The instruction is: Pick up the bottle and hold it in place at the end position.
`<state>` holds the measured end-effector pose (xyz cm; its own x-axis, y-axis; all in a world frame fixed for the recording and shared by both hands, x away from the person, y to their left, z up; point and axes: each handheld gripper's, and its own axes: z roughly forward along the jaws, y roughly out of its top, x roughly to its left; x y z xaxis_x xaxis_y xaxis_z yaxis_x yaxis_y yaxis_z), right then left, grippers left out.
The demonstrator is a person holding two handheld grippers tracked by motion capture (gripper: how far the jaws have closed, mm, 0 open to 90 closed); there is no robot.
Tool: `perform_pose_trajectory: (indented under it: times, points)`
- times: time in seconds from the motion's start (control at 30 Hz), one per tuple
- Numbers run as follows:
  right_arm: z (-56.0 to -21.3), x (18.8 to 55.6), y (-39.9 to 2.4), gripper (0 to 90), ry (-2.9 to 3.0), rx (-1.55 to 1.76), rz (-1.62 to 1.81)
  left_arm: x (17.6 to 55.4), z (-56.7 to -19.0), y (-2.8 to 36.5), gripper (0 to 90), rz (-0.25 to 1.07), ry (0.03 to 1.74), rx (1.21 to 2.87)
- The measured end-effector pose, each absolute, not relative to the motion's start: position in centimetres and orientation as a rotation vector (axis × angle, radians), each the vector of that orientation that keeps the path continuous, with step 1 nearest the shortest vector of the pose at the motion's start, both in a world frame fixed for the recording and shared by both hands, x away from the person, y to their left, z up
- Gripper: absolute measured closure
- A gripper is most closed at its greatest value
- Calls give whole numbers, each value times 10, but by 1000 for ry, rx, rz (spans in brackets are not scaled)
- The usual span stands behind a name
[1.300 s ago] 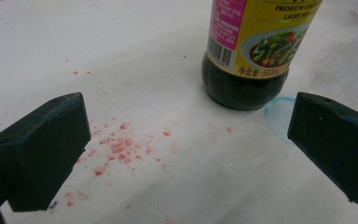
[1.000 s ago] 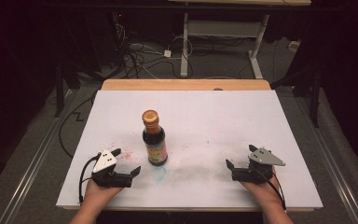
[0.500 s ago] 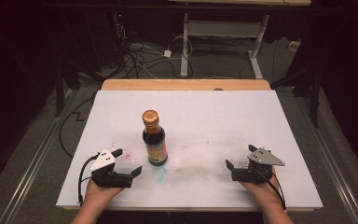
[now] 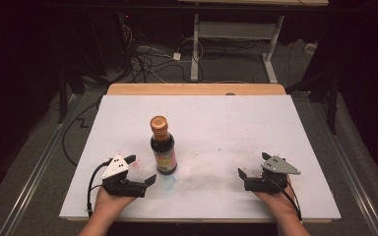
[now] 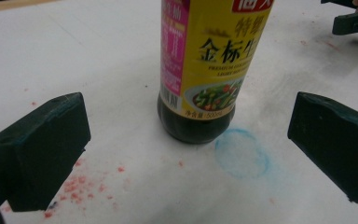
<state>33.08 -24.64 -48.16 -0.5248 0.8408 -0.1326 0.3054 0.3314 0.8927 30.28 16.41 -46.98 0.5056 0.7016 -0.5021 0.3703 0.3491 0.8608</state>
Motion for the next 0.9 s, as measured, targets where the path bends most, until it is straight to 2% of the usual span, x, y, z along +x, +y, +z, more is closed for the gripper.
perform_pose_trajectory:
  times: [0.3,0.9]
  points:
    - [-482,331,-246,1,2001,1003,1155,309,-463,153,0,242,1072,1244]
    - [-482,330,-247,1,1998,1004,1157,339,-457,125,27,253,1068,1259]
